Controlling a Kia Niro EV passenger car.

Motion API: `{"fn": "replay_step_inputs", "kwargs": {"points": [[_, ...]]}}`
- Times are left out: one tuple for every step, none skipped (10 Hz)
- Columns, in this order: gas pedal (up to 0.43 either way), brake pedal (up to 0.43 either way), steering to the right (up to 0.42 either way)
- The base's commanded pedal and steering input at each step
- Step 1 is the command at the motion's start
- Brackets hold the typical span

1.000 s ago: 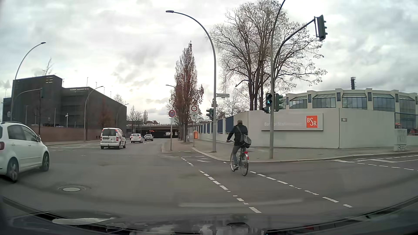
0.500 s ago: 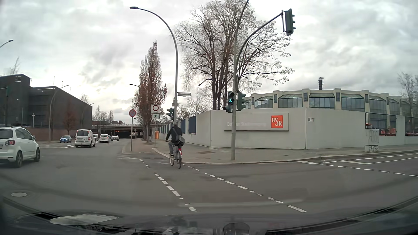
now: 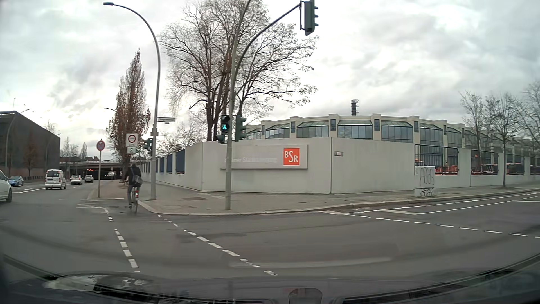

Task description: Follow the waypoints while adhering to traffic rules and regulations

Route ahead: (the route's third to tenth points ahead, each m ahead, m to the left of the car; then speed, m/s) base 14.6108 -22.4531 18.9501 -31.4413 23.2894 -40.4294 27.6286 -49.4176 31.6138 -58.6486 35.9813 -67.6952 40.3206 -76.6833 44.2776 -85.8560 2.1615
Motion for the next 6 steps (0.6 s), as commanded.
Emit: {"fn": "replay_step_inputs", "kwargs": {"points": [[0.118, 0.012, 0.802], [0.118, 0.012, 0.796], [0.13, 0.012, 0.791], [0.13, 0.012, 0.786], [0.13, 0.012, 0.779], [0.13, 0.012, 0.772]]}}
